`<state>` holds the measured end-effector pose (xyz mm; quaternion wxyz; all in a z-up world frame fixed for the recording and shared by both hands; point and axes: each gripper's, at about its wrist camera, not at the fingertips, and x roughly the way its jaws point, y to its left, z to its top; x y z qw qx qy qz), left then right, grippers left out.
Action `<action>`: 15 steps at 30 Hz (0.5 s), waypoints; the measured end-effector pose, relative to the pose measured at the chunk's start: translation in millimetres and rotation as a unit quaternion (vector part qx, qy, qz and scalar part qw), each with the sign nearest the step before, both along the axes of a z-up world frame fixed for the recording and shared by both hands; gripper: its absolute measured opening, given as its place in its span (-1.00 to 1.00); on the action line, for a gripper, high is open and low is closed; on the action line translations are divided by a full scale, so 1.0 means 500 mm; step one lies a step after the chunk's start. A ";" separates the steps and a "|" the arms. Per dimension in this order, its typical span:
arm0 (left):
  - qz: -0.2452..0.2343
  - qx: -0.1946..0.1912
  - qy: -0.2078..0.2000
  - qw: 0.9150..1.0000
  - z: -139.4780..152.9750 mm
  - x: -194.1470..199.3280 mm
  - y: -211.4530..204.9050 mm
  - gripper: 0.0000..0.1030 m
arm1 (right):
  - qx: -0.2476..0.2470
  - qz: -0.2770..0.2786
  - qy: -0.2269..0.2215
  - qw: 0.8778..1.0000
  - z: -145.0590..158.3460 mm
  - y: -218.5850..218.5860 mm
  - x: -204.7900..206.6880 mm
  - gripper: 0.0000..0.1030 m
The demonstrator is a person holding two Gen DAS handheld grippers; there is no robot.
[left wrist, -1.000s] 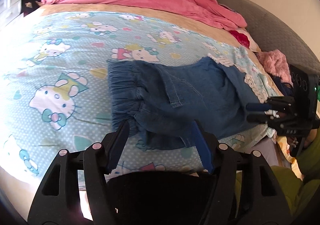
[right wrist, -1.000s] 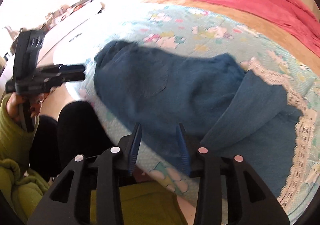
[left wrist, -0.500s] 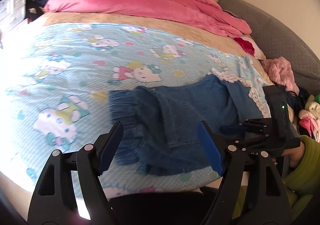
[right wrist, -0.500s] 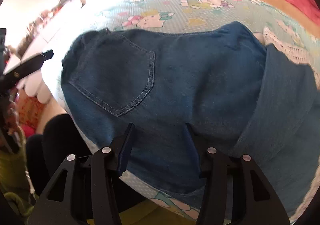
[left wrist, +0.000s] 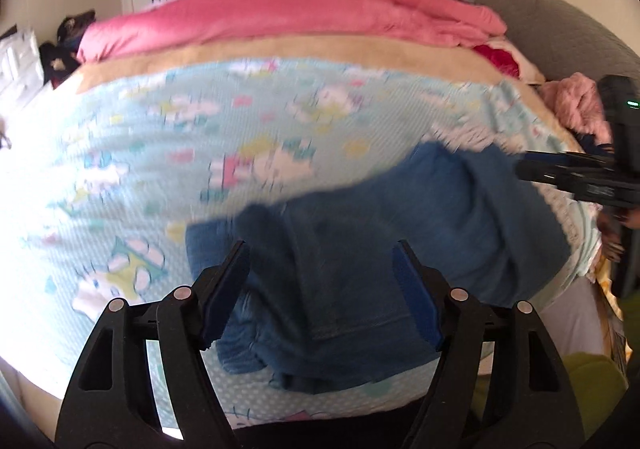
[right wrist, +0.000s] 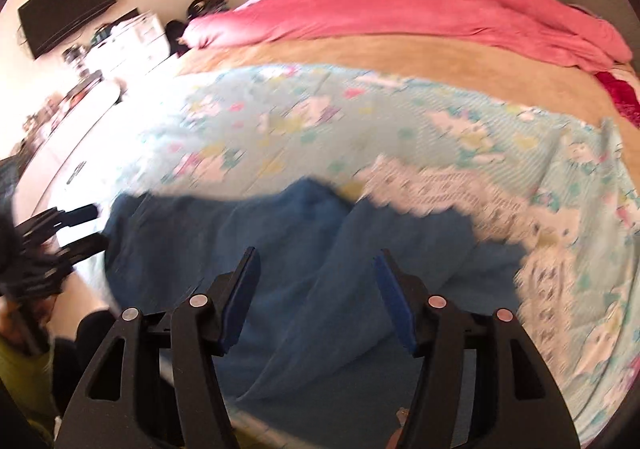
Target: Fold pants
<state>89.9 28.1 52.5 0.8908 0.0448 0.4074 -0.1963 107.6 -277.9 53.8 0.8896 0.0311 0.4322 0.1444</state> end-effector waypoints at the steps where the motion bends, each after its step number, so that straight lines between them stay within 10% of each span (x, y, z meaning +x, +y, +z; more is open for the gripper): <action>1: -0.005 -0.003 -0.003 1.000 0.008 0.002 -0.010 0.29 | -0.006 -0.006 -0.003 1.000 0.002 -0.010 0.020 0.13; 15: -0.106 -0.052 0.072 0.990 -0.060 -0.003 -0.225 0.35 | -0.052 -0.035 0.060 0.996 -0.107 0.007 0.263 0.13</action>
